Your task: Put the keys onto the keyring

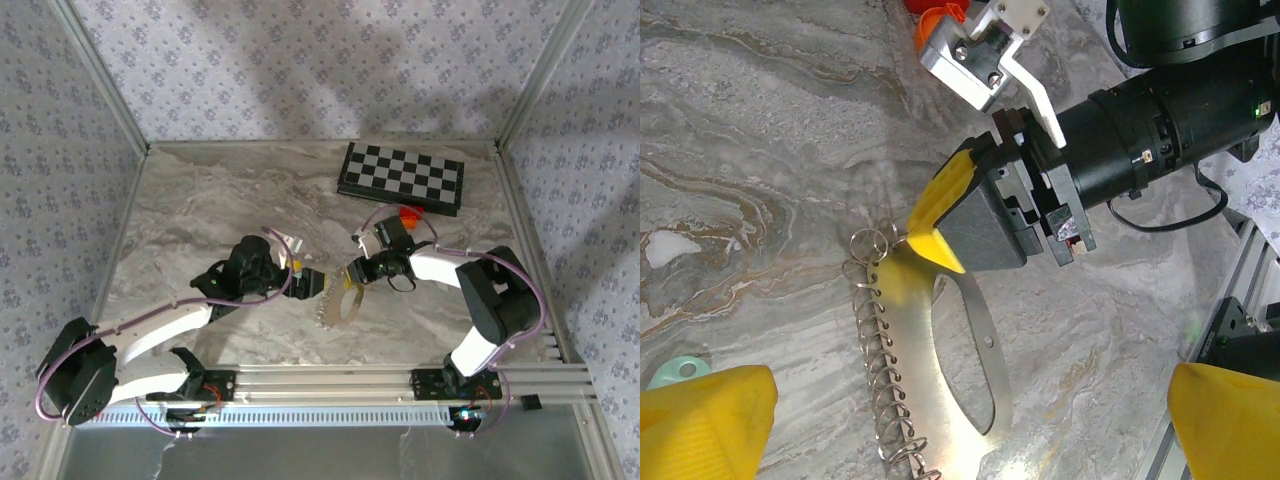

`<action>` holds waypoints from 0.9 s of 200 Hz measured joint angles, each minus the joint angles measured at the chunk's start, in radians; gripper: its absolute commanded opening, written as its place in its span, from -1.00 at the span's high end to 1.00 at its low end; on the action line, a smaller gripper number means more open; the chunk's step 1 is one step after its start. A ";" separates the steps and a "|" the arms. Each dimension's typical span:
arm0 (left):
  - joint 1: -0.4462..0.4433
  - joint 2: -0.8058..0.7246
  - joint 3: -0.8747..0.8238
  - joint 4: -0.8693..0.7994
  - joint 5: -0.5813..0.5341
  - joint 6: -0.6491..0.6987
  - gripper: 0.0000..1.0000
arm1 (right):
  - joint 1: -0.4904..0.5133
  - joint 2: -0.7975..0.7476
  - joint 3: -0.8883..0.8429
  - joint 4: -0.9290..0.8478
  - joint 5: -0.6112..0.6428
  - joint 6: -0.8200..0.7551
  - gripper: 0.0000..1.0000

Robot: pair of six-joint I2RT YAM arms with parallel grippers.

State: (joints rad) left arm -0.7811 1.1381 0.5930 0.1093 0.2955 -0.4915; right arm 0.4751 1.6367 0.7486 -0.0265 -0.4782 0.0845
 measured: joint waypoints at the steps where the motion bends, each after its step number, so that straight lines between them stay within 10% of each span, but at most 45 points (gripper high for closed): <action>1: 0.000 0.000 0.000 0.000 0.000 0.000 -0.99 | 0.000 0.000 0.000 0.000 0.000 0.000 0.57; 180: 0.000 -0.046 0.000 -0.019 -0.023 0.010 -0.99 | 0.055 -0.077 -0.026 -0.005 0.026 -0.052 1.00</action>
State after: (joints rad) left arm -0.7811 1.0924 0.5930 0.0898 0.2722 -0.4820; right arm 0.5297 1.5593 0.7223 -0.0319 -0.4522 0.0326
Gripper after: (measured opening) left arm 0.997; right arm 0.064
